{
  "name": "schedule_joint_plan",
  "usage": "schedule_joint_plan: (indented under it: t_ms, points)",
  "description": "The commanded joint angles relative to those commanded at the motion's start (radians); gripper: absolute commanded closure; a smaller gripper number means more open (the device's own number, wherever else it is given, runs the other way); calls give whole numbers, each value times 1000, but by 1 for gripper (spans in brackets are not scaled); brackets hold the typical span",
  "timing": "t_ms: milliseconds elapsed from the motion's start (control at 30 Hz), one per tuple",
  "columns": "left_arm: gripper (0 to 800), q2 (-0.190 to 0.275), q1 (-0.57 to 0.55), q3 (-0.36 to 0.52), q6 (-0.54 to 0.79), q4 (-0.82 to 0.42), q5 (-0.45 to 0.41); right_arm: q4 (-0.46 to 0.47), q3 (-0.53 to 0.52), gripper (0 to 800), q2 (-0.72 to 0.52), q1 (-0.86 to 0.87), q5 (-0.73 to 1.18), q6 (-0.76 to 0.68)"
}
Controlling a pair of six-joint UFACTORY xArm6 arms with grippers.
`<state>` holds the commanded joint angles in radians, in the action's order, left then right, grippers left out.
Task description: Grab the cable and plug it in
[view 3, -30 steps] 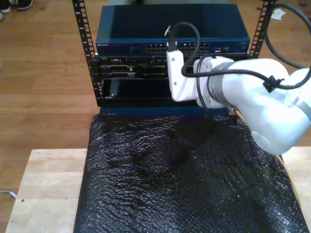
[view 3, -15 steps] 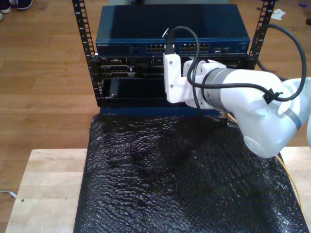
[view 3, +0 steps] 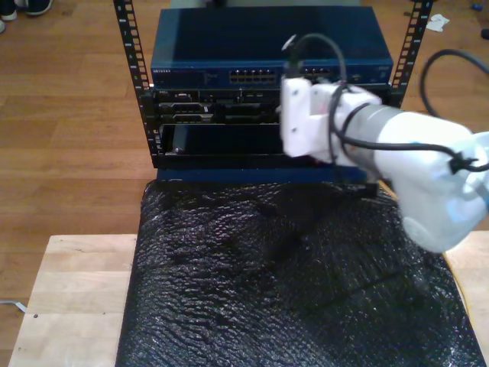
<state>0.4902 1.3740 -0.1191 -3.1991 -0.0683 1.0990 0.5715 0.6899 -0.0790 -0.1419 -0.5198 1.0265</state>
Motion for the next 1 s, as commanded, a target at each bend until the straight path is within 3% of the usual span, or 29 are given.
schedule_joint_plan:
  t_ms: [200,400,600,700,1000]
  points:
    - [0,0,0,2,0,0,0,-6,-12,799,43,18,-192,117]
    - [0,0,0,2,0,0,0,-12,34,799,124,20,-221,236]
    - [0,0,0,2,0,0,0,-157,58,800,158,15,-247,354]
    - [0,0,0,0,0,0,0,-183,51,800,161,15,-244,430]
    - [0,0,0,0,0,0,0,-189,2,800,143,-63,-245,440]
